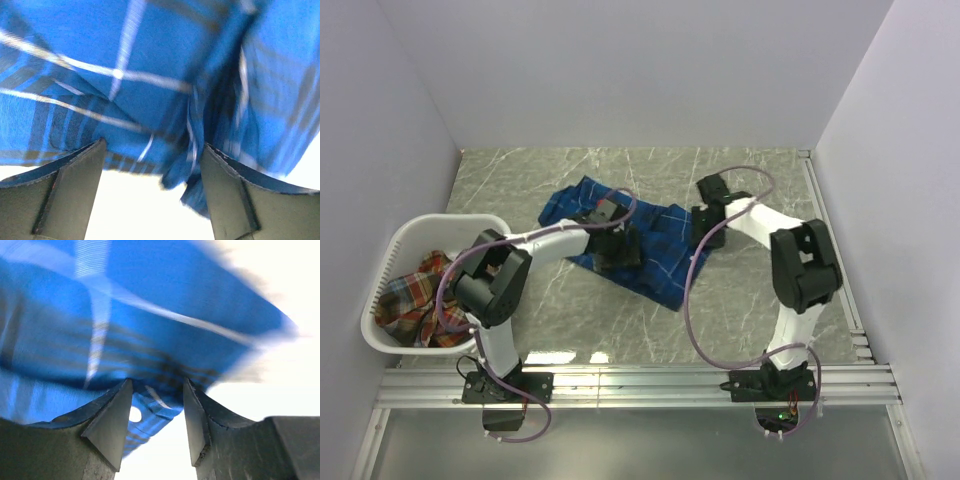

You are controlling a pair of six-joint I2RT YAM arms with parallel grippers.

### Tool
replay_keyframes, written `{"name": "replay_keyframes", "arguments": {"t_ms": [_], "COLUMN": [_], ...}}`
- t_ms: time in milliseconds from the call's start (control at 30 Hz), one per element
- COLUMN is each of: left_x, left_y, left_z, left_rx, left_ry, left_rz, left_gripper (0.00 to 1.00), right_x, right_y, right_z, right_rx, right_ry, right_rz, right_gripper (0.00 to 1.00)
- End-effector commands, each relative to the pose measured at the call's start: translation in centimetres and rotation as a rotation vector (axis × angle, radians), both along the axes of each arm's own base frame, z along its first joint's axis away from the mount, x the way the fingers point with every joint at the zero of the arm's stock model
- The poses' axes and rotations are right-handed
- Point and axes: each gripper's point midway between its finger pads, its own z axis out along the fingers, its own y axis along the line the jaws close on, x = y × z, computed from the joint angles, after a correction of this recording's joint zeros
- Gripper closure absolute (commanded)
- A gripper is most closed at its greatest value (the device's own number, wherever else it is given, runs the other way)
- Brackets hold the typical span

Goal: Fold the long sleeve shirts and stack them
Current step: Fold the shirt

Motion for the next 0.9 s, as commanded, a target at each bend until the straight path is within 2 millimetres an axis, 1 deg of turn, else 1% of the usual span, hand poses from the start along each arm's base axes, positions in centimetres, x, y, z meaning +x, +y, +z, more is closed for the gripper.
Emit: {"name": "replay_keyframes", "arguments": {"t_ms": [0,33,67,100,133,167,200,267,300,333,367,400,433,467,500,533,567,600,633,667,700,733,767,833,867], "left_x": [-2.0,-1.8,-0.9,-0.6,0.0,0.7,1.4,2.4,3.4,3.9,4.7,5.6,6.1,6.5,7.3,7.6,8.0,8.3,8.4,8.5,8.5,8.4,8.0,7.6,6.7], "left_y": [-2.3,-1.9,-1.0,-0.4,0.4,1.3,2.1,3.3,4.3,4.8,5.2,6.6,7.2,7.8,8.9,9.4,9.7,10.5,10.8,11.0,11.4,11.3,11.3,11.0,10.8], "left_z": [4.2,5.0,6.6,7.5,8.2,9.0,9.6,9.7,9.8,9.6,9.0,8.6,8.2,7.2,7.0,6.5,5.6,5.1,4.6,3.6,3.0,2.5,1.7,1.0,0.3], "left_rx": [-0.083,-0.072,-0.048,-0.021,-0.003,0.031,0.045,0.068,0.072,0.079,0.094,0.115,0.13,0.149,0.162,0.168,0.174,0.181,0.183,0.189,0.19,0.182,0.184,0.164,0.149], "left_ry": [-0.033,-0.06,-0.126,-0.153,-0.178,-0.223,-0.243,-0.258,-0.259,-0.255,-0.244,-0.241,-0.234,-0.214,-0.212,-0.201,-0.186,-0.174,-0.162,-0.139,-0.123,-0.107,-0.082,-0.063,-0.031], "left_rz": [-0.073,-0.063,-0.03,-0.008,0.015,0.051,0.079,0.119,0.148,0.161,0.176,0.21,0.223,0.232,0.262,0.274,0.281,0.3,0.309,0.31,0.323,0.32,0.317,0.316,0.309], "left_gripper": [0.18,0.16,0.16,0.15,0.14,0.14,0.14,0.16,0.17,0.17,0.18,0.18,0.18,0.18,0.19,0.19,0.19,0.19,0.19,0.19,0.19,0.19,0.19,0.19,0.19], "right_x": [2.6,2.7,2.7,3.0,2.4,2.0,1.4,-0.2,-0.8,-1.9,-2.4,-2.8,-3.2,-4.1,-4.7,-4.9,-6.2,-6.9,-7.4,-8.0,-8.8,-9.2,-9.5,-8.8,-8.7], "right_y": [-2.3,-2.0,-1.6,-1.1,-0.2,1.1,2.0,4.8,5.9,8.1,9.0,9.8,10.9,11.9,12.5,12.9,12.9,12.8,12.8,12.6,11.9,11.4,10.7,8.9,8.3], "right_z": [5.2,6.1,7.0,8.7,9.1,9.7,10.7,11.0,11.1,11.1,10.9,9.9,9.8,9.1,7.6,7.1,6.0,3.9,3.3,2.3,1.0,0.4,-0.2,-1.3,-1.8], "right_rx": [-0.01,0.009,0.032,0.069,0.11,0.17,0.203,0.268,0.288,0.305,0.309,0.306,0.311,0.309,0.3,0.294,0.27,0.237,0.228,0.208,0.171,0.15,0.121,0.052,0.033], "right_ry": [-0.199,-0.226,-0.252,-0.307,-0.311,-0.317,-0.332,-0.314,-0.302,-0.29,-0.278,-0.243,-0.23,-0.202,-0.154,-0.127,-0.058,0.012,0.05,0.088,0.141,0.158,0.177,0.178,0.186], "right_rz": [-0.08,-0.067,-0.051,-0.038,-0.01,0.029,0.052,0.126,0.143,0.196,0.217,0.225,0.245,0.271,0.282,0.289,0.304,0.32,0.337,0.353,0.373,0.38,0.381,0.368,0.374], "right_gripper": [0.48,0.48,0.48,0.48,0.48,0.48,0.48,0.48,0.48,0.48,0.48,0.48,0.48,0.48,0.48,0.48,0.48,0.48,0.48,0.48,0.48,0.48,0.48,0.48,0.47]}}
